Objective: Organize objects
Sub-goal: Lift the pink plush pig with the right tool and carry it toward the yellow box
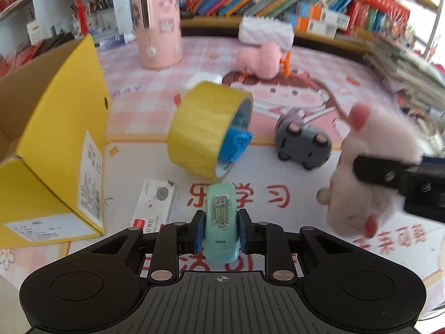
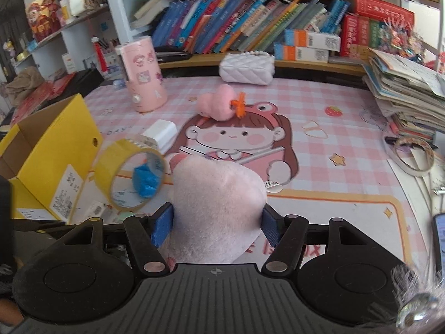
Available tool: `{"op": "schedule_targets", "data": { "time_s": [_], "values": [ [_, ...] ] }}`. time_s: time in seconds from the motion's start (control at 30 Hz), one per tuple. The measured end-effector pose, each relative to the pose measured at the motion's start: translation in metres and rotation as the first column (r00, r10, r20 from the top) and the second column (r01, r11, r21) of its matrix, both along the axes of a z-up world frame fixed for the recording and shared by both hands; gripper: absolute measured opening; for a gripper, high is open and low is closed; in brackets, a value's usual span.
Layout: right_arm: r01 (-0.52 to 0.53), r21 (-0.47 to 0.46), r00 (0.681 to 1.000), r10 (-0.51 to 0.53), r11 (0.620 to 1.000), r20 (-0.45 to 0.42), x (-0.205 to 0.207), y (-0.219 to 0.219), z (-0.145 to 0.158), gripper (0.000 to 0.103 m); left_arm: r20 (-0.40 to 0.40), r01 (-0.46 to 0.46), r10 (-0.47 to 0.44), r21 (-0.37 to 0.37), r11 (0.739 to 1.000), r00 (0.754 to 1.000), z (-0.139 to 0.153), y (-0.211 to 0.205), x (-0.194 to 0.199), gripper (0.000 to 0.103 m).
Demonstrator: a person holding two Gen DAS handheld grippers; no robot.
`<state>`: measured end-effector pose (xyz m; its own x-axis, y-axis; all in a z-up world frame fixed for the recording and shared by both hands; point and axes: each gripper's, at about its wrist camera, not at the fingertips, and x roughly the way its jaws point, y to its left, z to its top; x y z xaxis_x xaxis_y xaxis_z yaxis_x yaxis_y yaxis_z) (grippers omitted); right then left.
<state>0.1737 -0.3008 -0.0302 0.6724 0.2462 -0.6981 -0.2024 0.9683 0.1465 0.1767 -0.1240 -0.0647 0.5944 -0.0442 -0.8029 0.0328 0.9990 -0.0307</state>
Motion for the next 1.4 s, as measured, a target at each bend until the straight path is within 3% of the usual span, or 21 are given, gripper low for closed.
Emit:
{"op": "schedule_targets", "data": {
  "time_s": [0.37, 0.7, 1.0, 1.4],
  "values": [
    [0.020, -0.070, 1.000, -0.020, 0.997, 0.004, -0.019, 0.021, -0.002, 0.063, 0.188, 0.017, 0.008, -0.130, 0.991, 0.982, 0.051, 0.025, -0.048, 0.023],
    [0.021, -0.079, 0.999, -0.018, 0.997, 0.035, -0.068, 0.067, 0.013, 0.063, 0.242, 0.033, 0.008, -0.165, 0.986, 0.970, 0.065, 0.077, -0.091, 0.023],
    [-0.012, -0.076, 0.997, 0.017, 0.997, 0.071, -0.113, 0.133, 0.035, 0.063, 0.256, -0.028, 0.078, -0.194, 0.981, 0.964, 0.073, 0.152, -0.141, 0.023],
    [-0.050, -0.108, 0.996, 0.057, 0.993, 0.062, -0.180, 0.205, 0.023, 0.063, 0.232, -0.056, 0.096, -0.176, 0.983, 0.968, 0.064, 0.213, -0.197, 0.023]
  ]
}}
